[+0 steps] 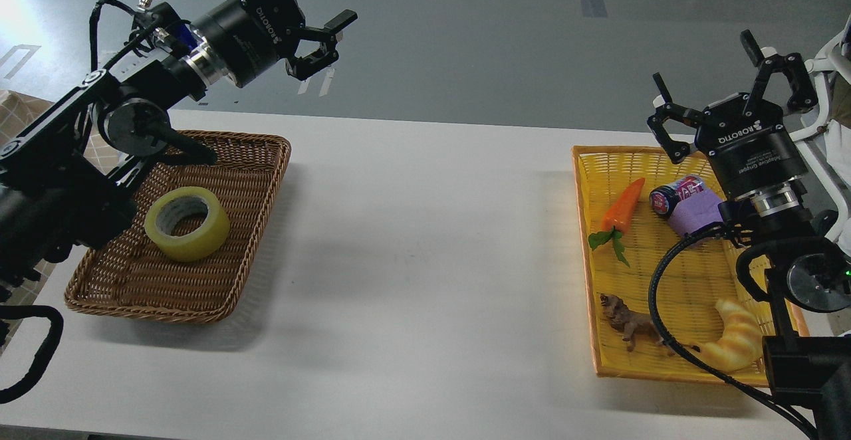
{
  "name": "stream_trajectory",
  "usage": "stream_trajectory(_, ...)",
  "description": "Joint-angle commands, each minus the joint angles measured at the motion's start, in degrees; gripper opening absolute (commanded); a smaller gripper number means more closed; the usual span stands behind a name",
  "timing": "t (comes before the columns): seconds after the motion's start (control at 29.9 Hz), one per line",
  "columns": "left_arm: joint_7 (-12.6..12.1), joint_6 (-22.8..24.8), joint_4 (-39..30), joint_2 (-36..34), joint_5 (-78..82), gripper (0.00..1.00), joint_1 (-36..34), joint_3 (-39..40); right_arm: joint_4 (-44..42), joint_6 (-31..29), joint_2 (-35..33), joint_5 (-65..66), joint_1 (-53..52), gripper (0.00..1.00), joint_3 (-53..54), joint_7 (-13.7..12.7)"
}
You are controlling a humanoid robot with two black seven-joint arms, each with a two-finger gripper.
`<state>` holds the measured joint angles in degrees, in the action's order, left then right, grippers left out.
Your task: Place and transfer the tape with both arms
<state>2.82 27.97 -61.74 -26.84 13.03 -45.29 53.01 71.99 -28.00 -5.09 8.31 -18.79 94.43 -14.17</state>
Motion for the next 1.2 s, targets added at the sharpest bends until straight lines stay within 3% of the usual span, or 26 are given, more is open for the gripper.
stream_trajectory(0.0,-0.1,0.0,-0.4,3.5,0.1,0.98,3.4,5.0,-0.8,0.0,-0.2,0.0,-1.2,1.0,0.0,0.0)
stream_trajectory(0.37,0.0,0.0,-2.4,8.7,0.1,0.98,11.8,12.8,-8.4,0.0,-0.2,2.5,-5.9,1.0,-0.1,-0.1)
stream_trajectory(1.17,0.0,0.0,-2.9,13.3,0.0,0.98,15.3,16.3,-13.9,0.0,-0.7,6.1,-12.0,1.0,-4.2,-0.1)
